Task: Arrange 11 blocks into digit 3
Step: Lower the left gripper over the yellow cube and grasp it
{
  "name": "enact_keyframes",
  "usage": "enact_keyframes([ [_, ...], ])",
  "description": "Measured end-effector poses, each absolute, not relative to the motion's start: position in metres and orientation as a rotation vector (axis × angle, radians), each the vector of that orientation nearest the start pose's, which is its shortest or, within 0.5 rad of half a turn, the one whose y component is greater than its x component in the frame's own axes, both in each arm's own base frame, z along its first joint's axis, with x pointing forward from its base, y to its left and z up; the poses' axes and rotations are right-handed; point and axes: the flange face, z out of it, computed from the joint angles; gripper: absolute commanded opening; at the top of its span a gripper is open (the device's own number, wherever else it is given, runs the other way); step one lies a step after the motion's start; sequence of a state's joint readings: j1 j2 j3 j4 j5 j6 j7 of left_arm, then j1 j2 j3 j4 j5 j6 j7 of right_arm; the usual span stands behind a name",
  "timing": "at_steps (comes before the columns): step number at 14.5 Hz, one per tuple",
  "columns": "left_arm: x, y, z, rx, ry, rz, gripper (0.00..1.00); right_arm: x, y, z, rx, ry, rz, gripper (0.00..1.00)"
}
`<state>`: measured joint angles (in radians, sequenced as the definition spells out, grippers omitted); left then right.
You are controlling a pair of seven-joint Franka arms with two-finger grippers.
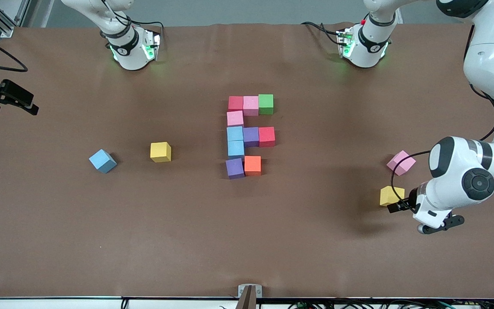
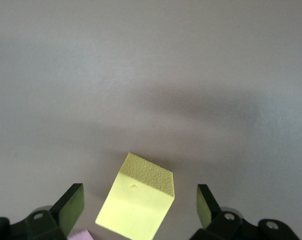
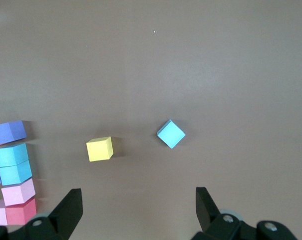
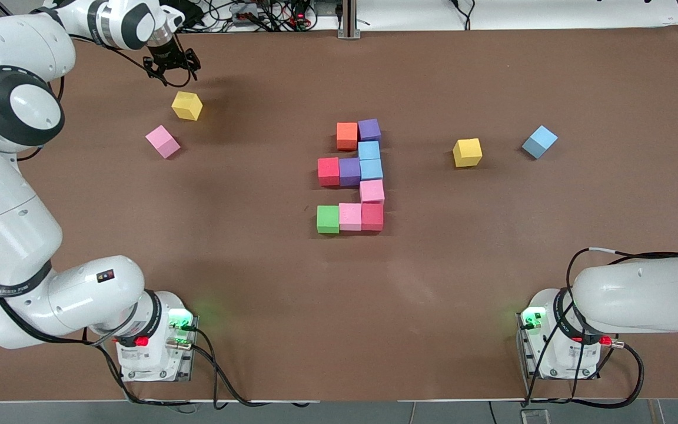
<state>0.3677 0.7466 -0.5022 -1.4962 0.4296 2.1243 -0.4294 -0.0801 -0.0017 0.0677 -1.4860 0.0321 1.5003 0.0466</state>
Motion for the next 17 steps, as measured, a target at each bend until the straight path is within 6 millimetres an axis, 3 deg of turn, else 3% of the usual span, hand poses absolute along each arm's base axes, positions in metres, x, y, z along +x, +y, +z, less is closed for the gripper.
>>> enact_keyframes([
  [3, 0.711, -0.015, 0.264, -3.115, -0.006, 0.004, 0.99, 0.547, -0.003, 0.659, -3.108, 0.088, -0.024, 1.0],
  [6, 0.708, -0.01, 0.256, -3.114, 0.154, 0.027, 0.99, 0.547, -0.003, 0.659, -3.108, 0.088, -0.024, 1.0],
  [11, 0.696, -0.013, 0.232, -3.117, 0.224, 0.092, 0.98, 0.547, -0.003, 0.659, -3.108, 0.087, -0.024, 1.0],
  [17, 0.688, -0.011, 0.213, -3.131, 0.228, 0.095, 0.77, 0.547, -0.003, 0.659, -3.108, 0.086, -0.024, 1.0],
])
